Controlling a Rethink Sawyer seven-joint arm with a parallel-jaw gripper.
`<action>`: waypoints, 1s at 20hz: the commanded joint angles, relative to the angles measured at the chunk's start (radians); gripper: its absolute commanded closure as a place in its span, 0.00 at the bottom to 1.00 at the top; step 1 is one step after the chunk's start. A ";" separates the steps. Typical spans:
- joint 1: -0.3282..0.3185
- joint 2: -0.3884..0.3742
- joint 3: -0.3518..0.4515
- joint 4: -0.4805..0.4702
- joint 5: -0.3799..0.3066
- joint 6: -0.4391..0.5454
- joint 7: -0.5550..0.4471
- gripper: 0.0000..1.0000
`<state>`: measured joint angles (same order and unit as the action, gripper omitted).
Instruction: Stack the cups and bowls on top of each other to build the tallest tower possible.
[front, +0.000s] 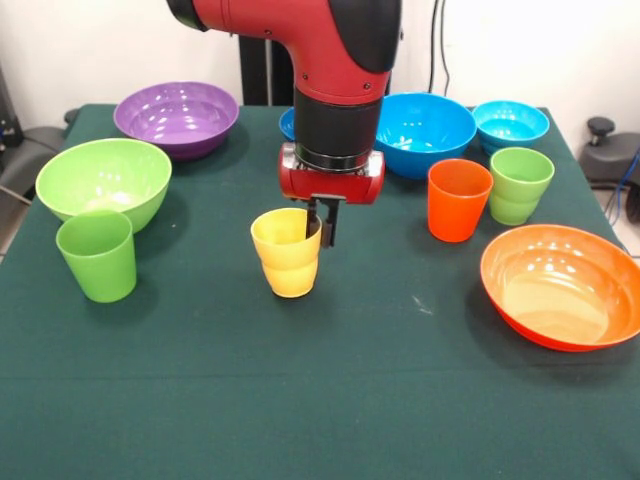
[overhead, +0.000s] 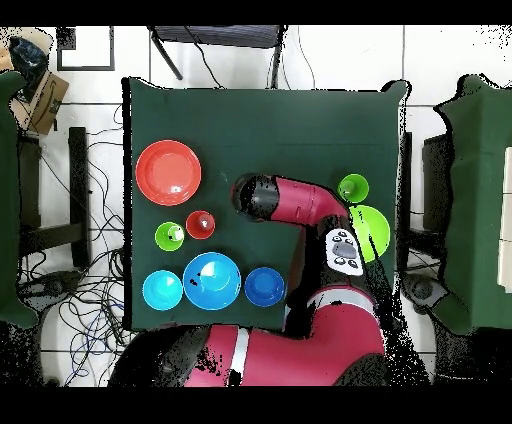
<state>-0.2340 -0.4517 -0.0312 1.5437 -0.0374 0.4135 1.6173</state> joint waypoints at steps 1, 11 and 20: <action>-0.014 0.041 0.120 -0.033 -0.007 0.002 0.063 1.00; -0.033 0.044 0.147 -0.029 -0.021 -0.024 0.039 0.00; -0.049 0.047 0.156 -0.024 -0.026 -0.015 0.044 0.00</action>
<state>-0.2639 -0.4517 0.0197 1.5437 -0.0384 0.4135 1.6173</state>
